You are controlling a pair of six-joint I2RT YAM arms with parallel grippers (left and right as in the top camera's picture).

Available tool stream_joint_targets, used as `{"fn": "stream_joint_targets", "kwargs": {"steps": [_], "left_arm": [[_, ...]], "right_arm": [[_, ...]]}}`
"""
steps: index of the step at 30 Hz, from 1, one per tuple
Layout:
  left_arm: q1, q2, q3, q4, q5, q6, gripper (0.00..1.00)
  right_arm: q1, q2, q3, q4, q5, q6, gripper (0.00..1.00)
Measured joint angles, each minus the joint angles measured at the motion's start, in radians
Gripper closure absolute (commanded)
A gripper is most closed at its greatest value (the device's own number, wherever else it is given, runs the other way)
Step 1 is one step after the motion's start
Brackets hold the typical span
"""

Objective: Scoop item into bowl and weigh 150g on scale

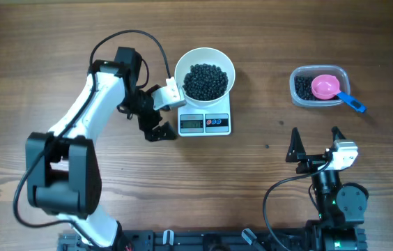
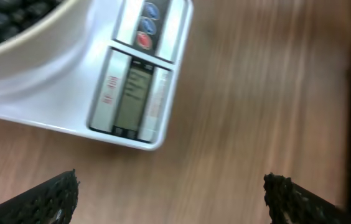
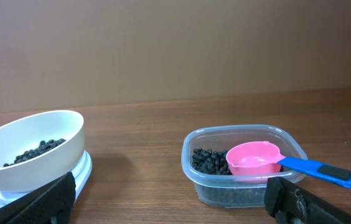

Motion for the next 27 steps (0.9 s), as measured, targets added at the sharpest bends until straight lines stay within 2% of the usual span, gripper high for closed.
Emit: {"fn": "stream_joint_targets", "kwargs": {"steps": [4, 8, 10, 15, 19, 27], "left_arm": [[-0.045, -0.051, 0.0, -0.08, -0.097, -0.029, 0.0], [-0.103, -0.052, -0.041, -0.032, -0.223, -0.04, 0.0], [-0.113, -0.053, -0.074, 0.019, -0.249, -0.043, 0.0], [-0.113, -0.056, -0.209, 0.288, -0.332, -0.043, 0.0], [-0.113, -0.056, -0.288, 0.446, -0.376, -0.043, 0.0], [-0.113, -0.05, -0.34, 0.604, -0.374, 0.028, 0.0]], "right_arm": [[0.0, 0.0, 0.0, 0.0, 0.0, 0.0, 0.0], [0.0, 0.0, 0.0, 0.0, 0.0, 0.0, 0.0], [0.0, 0.0, 0.0, 0.0, 0.0, 0.0, 0.0], [0.0, 0.0, 0.0, 0.0, 0.0, 0.0, 0.0], [0.0, 0.0, 0.0, 0.0, 0.0, 0.0, 0.0], [0.0, 0.0, 0.0, 0.0, 0.0, 0.0, 0.0]]}}
